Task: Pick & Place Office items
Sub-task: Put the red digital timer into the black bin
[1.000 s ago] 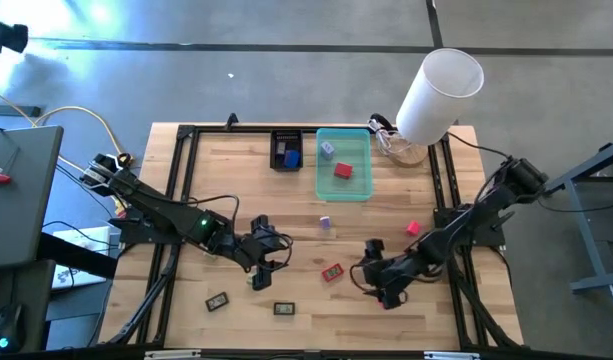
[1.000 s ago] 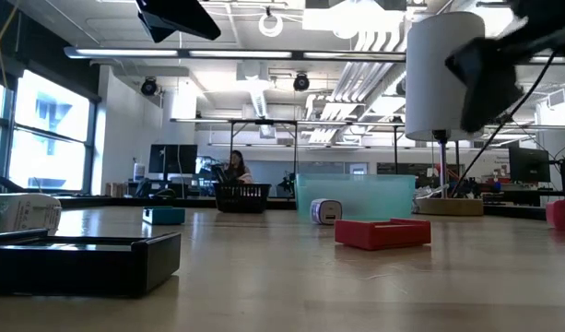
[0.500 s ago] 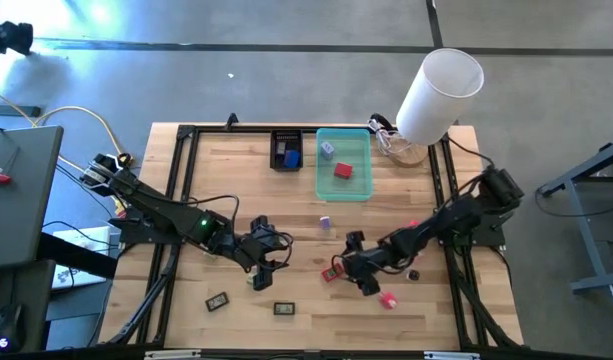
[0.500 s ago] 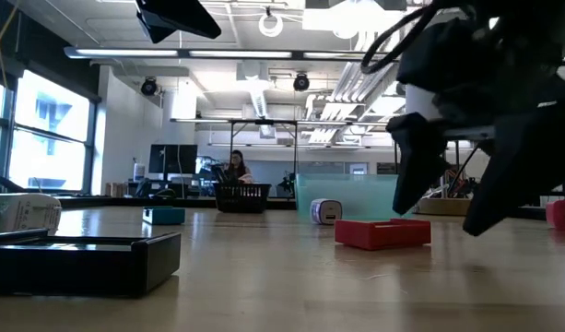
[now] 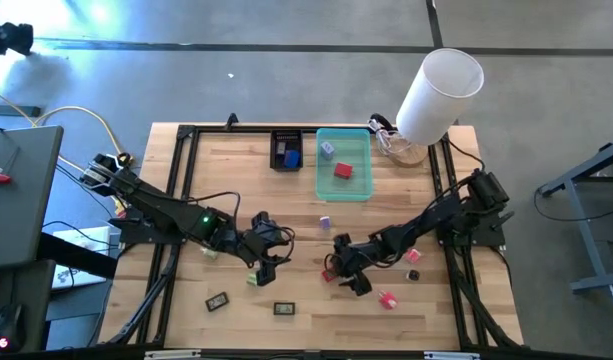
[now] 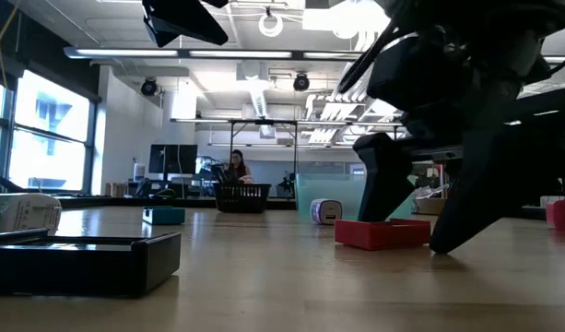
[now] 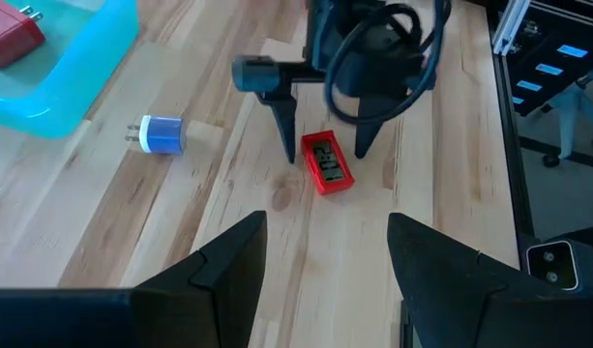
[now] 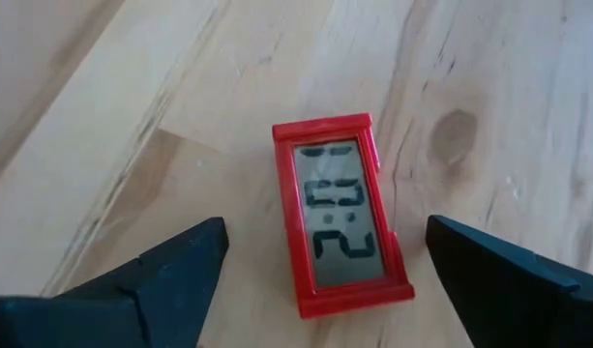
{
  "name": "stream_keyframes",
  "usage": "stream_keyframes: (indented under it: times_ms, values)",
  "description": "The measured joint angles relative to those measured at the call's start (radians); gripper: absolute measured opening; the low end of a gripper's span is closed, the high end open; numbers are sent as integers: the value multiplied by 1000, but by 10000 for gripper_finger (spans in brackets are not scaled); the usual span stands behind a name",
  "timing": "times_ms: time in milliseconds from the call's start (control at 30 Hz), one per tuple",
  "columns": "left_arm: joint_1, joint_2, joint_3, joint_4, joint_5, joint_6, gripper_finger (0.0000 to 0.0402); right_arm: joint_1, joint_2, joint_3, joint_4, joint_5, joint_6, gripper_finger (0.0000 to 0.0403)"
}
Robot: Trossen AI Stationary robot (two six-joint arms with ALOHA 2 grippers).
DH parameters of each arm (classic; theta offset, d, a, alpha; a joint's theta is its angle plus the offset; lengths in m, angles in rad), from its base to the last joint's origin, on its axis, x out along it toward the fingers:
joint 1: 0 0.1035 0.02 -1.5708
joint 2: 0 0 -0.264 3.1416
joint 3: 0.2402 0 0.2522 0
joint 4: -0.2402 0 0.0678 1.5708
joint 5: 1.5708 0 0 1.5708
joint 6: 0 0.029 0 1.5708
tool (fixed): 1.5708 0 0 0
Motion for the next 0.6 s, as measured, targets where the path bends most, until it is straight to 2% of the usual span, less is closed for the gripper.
stream_keyframes:
  times_ms: [200, 500, 600]
  values:
    - [0, 0, 0, 0, 1, 0, 207, -4, 1, 1, -36, -3, 8, 296]
    - [-5, 0, 0, 0, 2, 38, 207, -2, 3, 0, -47, -3, 14, 146]
    - [-5, 10, 0, 5, 1, 38, 207, 6, 3, 0, -48, 0, 14, 138]
